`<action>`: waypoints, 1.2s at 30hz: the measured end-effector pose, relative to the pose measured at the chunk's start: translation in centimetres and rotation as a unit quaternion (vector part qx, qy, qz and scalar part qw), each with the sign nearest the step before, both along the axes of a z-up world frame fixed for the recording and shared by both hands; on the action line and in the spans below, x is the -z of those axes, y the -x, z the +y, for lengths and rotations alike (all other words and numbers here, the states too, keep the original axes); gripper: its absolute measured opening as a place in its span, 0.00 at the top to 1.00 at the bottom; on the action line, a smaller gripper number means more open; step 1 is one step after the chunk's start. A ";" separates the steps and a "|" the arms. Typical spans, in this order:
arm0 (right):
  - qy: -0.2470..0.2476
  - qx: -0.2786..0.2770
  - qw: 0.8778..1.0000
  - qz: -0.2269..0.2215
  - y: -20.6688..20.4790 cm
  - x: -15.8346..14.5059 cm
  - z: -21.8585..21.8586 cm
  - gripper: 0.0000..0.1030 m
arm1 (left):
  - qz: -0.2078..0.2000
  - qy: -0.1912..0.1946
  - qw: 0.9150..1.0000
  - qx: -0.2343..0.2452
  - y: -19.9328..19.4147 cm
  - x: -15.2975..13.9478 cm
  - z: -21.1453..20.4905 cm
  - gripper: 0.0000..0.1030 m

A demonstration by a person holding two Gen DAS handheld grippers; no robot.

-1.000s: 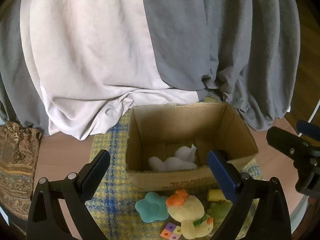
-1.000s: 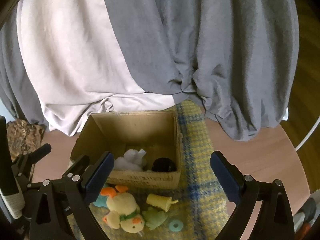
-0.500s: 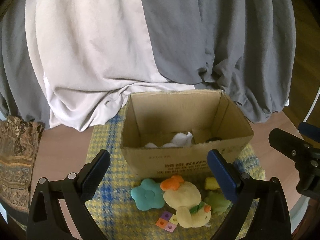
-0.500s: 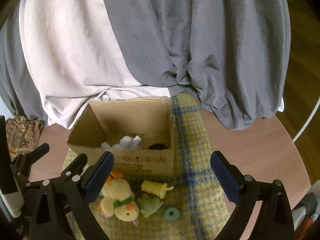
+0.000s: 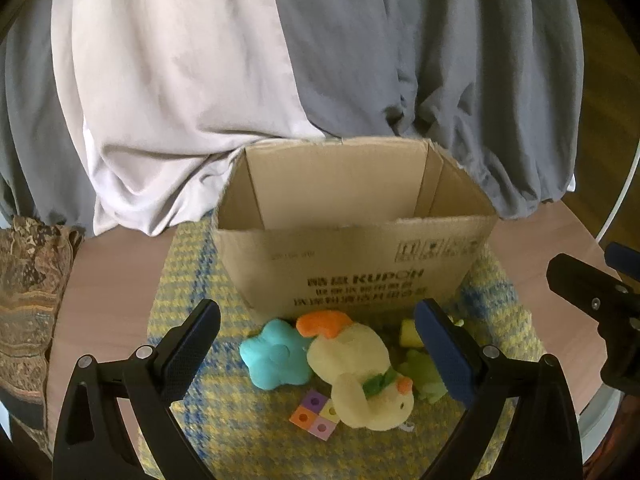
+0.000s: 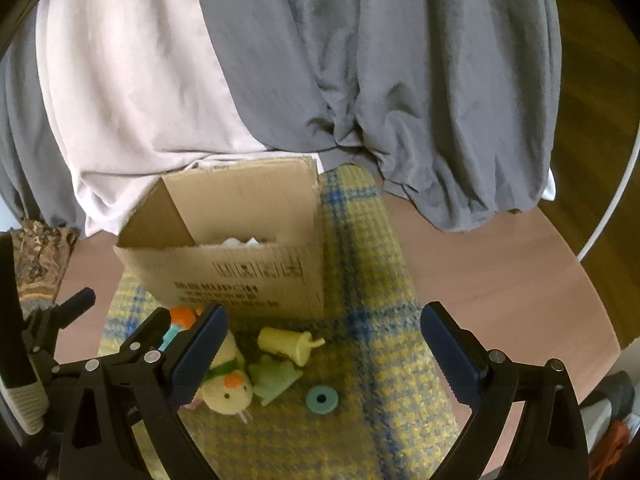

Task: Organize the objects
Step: 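Withdraw both grippers from the box toward the remaining toys, then grasp yellow plush duck with left gripper while right gripper approaches teal ring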

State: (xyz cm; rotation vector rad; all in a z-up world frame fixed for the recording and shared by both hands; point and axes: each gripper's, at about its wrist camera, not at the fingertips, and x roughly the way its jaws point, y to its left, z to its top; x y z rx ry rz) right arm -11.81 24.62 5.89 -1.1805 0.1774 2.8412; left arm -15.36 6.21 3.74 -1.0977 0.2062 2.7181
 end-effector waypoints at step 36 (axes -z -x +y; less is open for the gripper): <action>0.001 0.038 0.998 -0.047 -1.6 9.2 2.9 0.06 | -0.064 0.008 0.998 0.001 -0.2 9.6 3.8 0.21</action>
